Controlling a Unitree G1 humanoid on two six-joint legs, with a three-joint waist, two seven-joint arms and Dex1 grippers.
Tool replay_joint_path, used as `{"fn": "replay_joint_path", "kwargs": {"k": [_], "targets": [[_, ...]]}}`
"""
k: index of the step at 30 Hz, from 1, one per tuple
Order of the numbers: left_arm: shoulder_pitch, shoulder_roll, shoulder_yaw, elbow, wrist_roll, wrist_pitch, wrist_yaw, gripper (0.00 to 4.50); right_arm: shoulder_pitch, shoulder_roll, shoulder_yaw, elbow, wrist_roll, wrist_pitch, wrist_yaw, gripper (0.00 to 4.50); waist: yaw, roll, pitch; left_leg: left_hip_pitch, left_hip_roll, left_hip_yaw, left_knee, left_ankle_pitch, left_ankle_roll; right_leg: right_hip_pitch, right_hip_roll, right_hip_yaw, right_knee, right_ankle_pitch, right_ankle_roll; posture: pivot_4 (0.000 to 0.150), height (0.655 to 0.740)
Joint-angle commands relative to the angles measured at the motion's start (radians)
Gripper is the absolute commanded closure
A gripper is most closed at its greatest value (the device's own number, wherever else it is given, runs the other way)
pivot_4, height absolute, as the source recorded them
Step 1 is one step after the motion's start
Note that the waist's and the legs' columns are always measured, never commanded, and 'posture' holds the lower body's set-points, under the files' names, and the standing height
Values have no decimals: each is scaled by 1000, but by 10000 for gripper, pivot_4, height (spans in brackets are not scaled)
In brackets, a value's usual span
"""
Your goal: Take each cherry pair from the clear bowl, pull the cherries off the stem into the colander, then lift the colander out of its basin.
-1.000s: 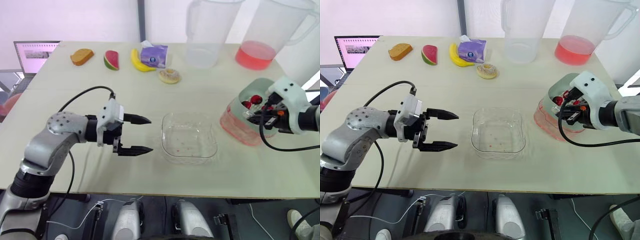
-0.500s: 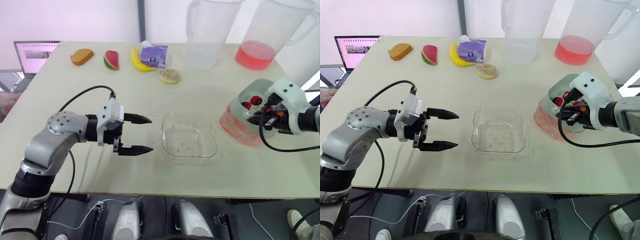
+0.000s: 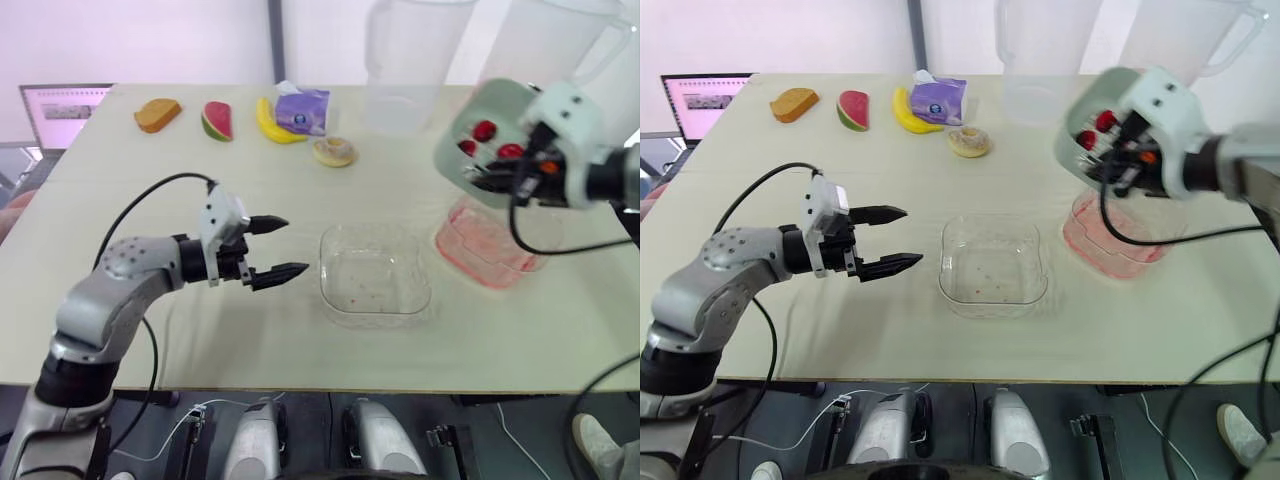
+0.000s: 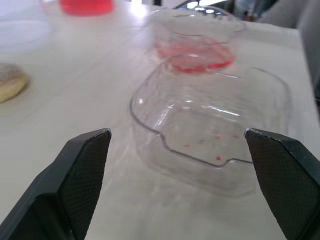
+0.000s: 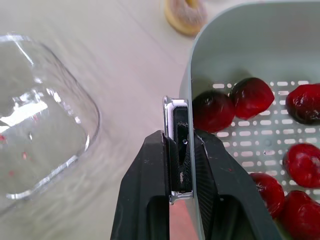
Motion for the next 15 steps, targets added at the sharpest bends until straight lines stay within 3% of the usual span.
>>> {"fn": "replay_joint_path", "kwargs": {"k": [1, 8, 15], "targets": [[14, -9, 56, -82, -24, 38, 85, 0, -99, 86, 115, 105, -98, -102, 53, 43182, 3, 0, 0, 0, 0, 0, 0, 0, 0, 0, 0, 0, 0, 0, 0, 1500, 7400], [47, -10, 91, -138, -43, 73, 154, 0, -201, 295, 275, 433, -272, -310, 140, 43182, 12, 0, 0, -2, -1, 0, 1, 0, 0, 0, -1, -1, 0, 0, 0, 1500, 7400], [73, -6, 110, -185, -78, 103, 183, 0, -213, 404, 296, 650, -378, -405, 175, 43182, 9, 0, 0, -1, -1, 0, 1, 0, 0, -1, -1, -2, 1, 0, 0, 1500, 7400]]}}
